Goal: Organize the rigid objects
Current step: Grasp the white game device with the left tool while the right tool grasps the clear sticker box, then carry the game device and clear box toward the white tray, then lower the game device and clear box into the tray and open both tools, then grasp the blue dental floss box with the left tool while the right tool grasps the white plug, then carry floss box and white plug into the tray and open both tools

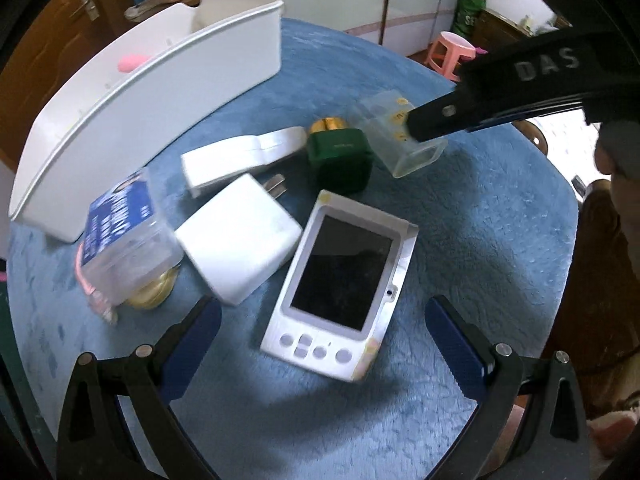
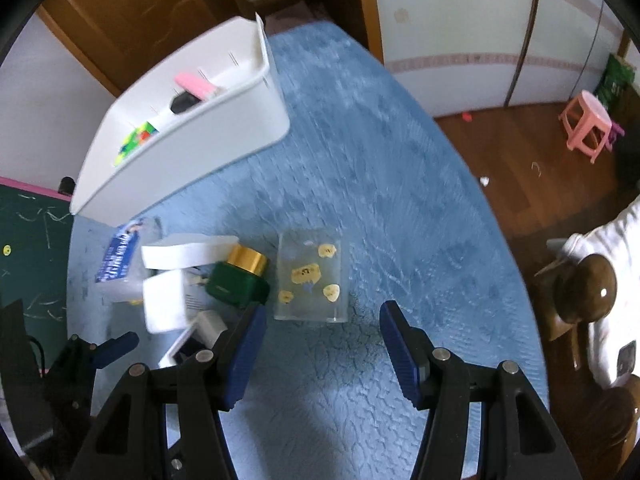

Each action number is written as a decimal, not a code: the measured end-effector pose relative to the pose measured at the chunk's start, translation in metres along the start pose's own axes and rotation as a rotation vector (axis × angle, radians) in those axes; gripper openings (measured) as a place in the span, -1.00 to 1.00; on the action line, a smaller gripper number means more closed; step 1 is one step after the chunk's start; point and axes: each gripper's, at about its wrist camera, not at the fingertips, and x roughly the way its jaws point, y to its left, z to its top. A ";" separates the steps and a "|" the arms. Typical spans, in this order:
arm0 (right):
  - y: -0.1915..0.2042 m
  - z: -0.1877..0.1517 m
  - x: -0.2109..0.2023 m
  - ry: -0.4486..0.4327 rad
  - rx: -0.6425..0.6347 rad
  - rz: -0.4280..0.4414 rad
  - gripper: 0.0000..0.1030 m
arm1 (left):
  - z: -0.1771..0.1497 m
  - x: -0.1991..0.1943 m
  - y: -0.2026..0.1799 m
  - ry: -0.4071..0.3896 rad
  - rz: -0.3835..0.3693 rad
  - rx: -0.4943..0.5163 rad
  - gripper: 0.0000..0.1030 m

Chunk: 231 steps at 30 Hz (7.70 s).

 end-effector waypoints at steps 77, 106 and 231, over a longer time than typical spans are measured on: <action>0.098 0.107 -0.183 -0.317 -0.323 0.139 -0.05 | 0.134 -0.226 0.156 -0.332 0.323 -0.526 0.21; 0.144 0.258 0.055 0.001 -0.385 0.104 -0.04 | 0.192 0.019 0.279 0.008 0.316 -0.708 0.22; 0.111 0.057 0.039 -0.072 -0.612 0.281 -0.60 | 0.049 -0.044 0.137 0.199 0.271 -0.620 0.38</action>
